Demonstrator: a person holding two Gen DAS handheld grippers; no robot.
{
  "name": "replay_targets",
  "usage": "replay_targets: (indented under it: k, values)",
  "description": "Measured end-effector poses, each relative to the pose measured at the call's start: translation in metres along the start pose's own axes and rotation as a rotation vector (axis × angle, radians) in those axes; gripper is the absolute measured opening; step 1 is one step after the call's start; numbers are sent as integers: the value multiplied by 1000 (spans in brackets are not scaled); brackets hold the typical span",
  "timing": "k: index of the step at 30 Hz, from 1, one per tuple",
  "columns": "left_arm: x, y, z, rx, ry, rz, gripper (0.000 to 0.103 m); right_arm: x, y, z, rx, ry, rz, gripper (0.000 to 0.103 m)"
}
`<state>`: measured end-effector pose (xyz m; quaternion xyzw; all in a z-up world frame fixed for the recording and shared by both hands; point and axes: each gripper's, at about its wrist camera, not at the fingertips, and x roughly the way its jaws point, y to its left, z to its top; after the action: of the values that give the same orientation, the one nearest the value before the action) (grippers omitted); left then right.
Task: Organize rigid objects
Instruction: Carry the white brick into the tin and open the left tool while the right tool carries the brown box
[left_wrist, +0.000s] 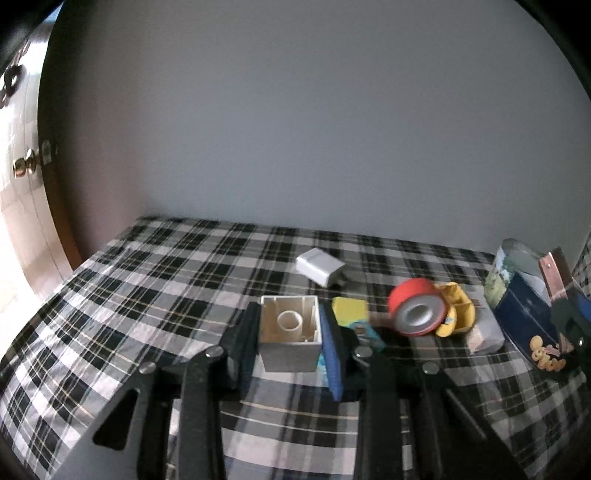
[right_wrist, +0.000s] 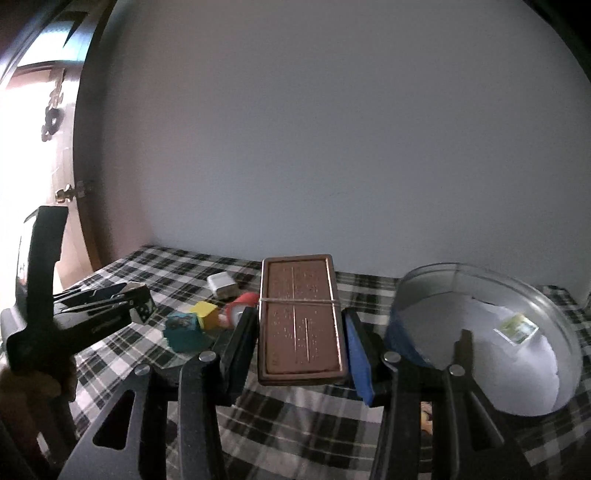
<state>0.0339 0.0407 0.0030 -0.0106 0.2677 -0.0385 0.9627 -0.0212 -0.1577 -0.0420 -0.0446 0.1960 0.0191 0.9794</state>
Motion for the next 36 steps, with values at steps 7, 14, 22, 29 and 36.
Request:
replay_targets:
  k: [7,14,22,29,36]
  values:
    - [-7,-37,-3,32,-23,-35,30,-12,-19,0,-22,-38,-54,49]
    - [-9,-67,-6,58,-26,-69,30,-22,-39,1,-14,-66,-92,49]
    - [-11,-97,-8,78,-24,-111,30,-28,-61,3,17,-86,-124,49]
    - [-17,-123,-6,76,-38,-154,30,-36,-87,4,54,-103,-168,49]
    - [-22,-151,-7,93,-51,-191,30,-41,-115,4,80,-110,-220,49]
